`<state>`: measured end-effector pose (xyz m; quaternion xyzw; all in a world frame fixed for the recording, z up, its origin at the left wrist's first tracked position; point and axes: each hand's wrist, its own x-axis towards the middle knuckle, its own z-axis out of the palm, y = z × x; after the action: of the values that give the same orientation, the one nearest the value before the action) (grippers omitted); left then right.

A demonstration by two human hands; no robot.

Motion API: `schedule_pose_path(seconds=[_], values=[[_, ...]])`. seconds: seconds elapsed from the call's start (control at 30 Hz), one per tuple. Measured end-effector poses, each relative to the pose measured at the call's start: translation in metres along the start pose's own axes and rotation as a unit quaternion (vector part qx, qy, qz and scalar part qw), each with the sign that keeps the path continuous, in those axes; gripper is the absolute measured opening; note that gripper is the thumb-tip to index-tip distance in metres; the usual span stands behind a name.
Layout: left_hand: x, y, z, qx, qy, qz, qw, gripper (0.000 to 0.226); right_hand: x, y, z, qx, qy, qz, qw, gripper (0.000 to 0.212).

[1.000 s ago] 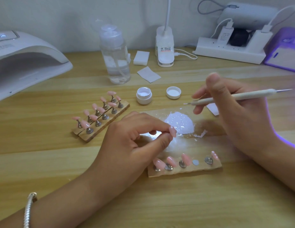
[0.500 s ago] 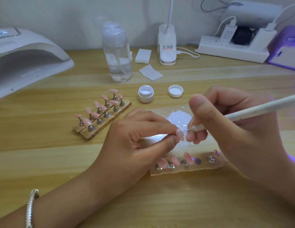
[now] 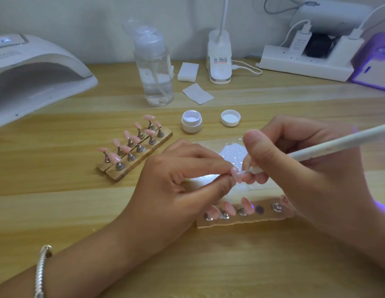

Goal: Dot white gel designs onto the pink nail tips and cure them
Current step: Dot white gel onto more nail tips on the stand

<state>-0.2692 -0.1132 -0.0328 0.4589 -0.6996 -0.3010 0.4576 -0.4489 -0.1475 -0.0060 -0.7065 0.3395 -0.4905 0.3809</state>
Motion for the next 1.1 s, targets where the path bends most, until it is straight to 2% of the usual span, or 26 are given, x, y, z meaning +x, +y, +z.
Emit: schedule_pose_path(seconds=[0.83, 0.97, 1.1], values=[[0.0006, 0.0014, -0.0004, 0.002, -0.002, -0.003, 1.0, 0.01, 0.0009, 0.0011, 0.0002, -0.009, -0.012, -0.005, 1.0, 0.03], [0.0002, 0.0012, 0.0001, -0.024, -0.005, -0.012, 1.0, 0.01, 0.0012, 0.0029, -0.0005, -0.009, -0.013, -0.006, 1.0, 0.031], [0.001, 0.0012, -0.0008, 0.007, -0.002, 0.0, 1.0, 0.009, 0.0008, 0.0048, -0.0013, 0.001, -0.017, -0.003, 1.0, 0.031]])
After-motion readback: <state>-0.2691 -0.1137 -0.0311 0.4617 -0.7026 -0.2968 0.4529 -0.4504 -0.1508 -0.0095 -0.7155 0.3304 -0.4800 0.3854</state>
